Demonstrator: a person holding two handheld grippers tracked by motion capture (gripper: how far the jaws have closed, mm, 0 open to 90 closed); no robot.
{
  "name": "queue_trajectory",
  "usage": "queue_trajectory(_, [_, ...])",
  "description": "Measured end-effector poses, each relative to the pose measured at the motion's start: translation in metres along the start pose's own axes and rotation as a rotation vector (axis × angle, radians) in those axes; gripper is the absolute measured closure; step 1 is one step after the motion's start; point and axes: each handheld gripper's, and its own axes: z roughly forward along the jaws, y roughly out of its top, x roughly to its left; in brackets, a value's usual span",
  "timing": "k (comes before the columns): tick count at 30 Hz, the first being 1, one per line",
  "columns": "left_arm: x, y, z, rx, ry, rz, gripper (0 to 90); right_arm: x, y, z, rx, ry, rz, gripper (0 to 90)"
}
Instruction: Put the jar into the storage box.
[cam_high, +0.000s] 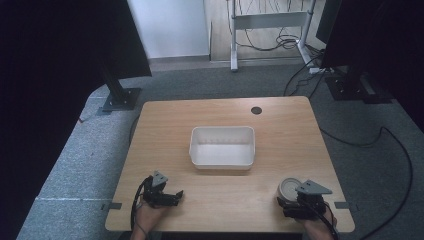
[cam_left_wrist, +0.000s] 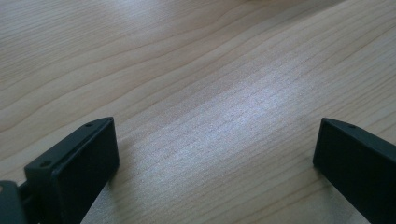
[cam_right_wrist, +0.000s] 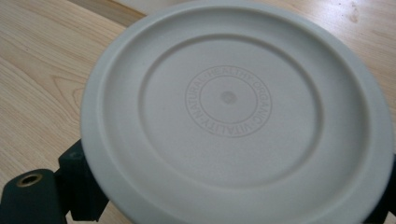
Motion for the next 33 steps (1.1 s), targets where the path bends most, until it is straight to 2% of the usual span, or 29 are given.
queue_trajectory(33, [0.000,0.000,0.000,0.000,0.000,0.000,0.0,0.018,0.029,0.024,-0.033,0.020,-0.021,9.7])
